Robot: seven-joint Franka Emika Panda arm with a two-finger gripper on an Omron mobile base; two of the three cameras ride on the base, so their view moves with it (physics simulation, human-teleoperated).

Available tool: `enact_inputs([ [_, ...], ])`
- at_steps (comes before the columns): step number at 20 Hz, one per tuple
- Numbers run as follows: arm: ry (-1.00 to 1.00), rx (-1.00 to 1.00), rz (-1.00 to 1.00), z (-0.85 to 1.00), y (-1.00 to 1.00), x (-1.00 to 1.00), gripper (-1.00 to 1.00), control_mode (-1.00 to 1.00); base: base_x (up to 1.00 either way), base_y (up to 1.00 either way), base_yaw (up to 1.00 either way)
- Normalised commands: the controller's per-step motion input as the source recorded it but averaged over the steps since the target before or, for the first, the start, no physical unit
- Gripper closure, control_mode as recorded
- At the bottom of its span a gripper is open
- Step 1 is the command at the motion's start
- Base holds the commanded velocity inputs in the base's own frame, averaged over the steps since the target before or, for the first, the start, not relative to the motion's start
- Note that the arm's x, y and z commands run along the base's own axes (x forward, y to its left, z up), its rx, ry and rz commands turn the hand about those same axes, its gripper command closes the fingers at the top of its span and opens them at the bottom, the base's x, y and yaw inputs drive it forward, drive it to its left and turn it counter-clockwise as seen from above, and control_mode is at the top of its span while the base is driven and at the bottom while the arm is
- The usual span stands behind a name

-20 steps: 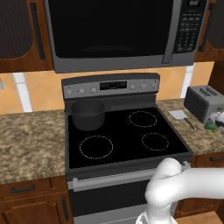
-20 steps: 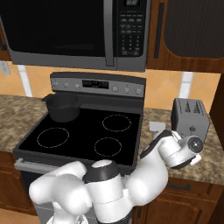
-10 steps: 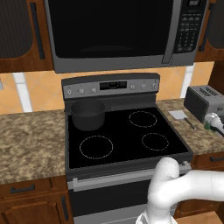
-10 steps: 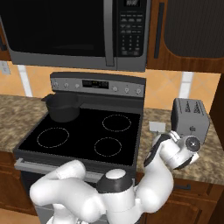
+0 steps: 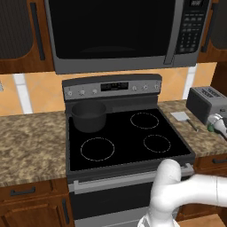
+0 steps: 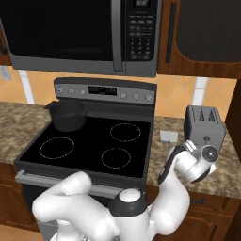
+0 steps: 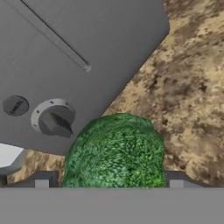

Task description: Put the tomato and broccoli in the pot. Retrieve the spatula and lightly stir the vegetables in the pot.

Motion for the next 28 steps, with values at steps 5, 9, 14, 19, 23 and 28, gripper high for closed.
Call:
enact_inputs([
  [5, -0.23, -0.01, 0.00, 0.05, 0.03, -0.66, 1.00, -1.00, 0.00, 0.00, 0.00],
  [9, -0.37, -0.12, 0.00, 0.31, 0.54, -0.97, 1.00, -1.00, 0.00, 0.00, 0.00],
  [14, -0.22, -0.14, 0.02, 0.47, 0.82, -0.81, 1.00, -1.00, 0.00, 0.00, 0.00],
  [19, -0.02, -0.08, 0.14, 0.88, 1.00, -0.37, 1.00, -1.00, 0.00, 0.00, 0.00],
  [23, -0.03, -0.03, 0.14, 1.00, 1.00, -0.07, 1.00, -1.00, 0.00, 0.00, 0.00],
  [28, 0.00, -0.05, 0.14, 1.00, 1.00, 0.00, 1.00, -1.00, 0.00, 0.00, 0.00],
])
